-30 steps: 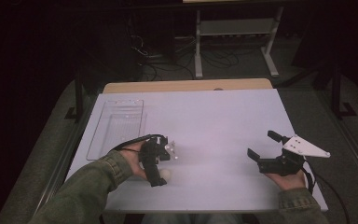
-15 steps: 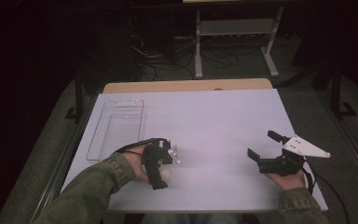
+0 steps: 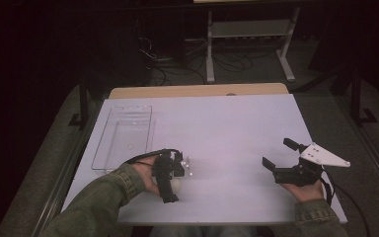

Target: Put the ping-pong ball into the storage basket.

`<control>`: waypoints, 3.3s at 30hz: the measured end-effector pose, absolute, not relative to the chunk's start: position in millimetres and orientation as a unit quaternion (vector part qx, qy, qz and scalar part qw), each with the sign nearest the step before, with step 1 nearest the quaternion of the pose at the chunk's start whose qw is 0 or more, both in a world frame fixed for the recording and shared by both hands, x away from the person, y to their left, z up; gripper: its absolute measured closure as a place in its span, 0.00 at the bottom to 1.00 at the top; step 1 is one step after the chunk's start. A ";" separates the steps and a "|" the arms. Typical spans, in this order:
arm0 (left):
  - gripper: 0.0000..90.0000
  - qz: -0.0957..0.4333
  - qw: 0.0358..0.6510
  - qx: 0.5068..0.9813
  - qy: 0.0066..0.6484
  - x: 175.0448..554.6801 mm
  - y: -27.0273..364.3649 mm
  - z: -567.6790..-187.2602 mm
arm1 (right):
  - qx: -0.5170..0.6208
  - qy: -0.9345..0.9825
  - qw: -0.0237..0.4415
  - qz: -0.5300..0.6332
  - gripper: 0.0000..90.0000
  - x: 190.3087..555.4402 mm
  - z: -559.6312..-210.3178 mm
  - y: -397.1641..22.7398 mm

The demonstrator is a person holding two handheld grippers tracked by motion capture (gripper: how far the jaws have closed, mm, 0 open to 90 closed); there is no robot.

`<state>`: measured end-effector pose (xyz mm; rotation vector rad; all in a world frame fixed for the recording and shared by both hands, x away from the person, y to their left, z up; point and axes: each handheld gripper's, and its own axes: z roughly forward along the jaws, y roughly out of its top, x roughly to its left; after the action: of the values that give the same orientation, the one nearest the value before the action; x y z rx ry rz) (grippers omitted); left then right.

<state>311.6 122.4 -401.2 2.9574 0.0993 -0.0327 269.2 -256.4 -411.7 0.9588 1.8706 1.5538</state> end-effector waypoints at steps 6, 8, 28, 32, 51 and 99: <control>0.00 -0.013 0.083 0.996 0.031 311.5 121.3 -404.4 | 0.365 0.679 0.254 0.584 0.00 269.5 -411.7 -260.3; 0.00 -0.012 0.081 0.996 0.029 311.6 121.2 -405.0 | 0.364 0.680 0.253 0.584 0.00 269.5 -411.8 -260.0; 0.07 -0.019 0.089 0.996 0.022 312.1 124.2 -407.5 | 0.361 0.684 0.254 0.580 0.00 269.4 -411.5 -259.2; 0.14 -0.015 0.090 0.996 0.022 312.2 124.8 -406.5 | 0.361 0.685 0.253 0.580 0.00 269.3 -411.5 -258.7; 0.27 -0.001 0.083 0.996 0.023 309.6 123.8 -407.2 | 0.361 0.689 0.249 0.576 0.00 269.6 -411.9 -257.9; 0.56 0.007 0.091 0.996 0.026 306.2 129.5 -378.8 | 0.357 0.696 0.244 0.574 0.00 269.4 -412.2 -257.1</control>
<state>306.2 129.5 -378.8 2.9585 0.0768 0.0205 269.4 -257.1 -412.2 0.9758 1.9002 1.5670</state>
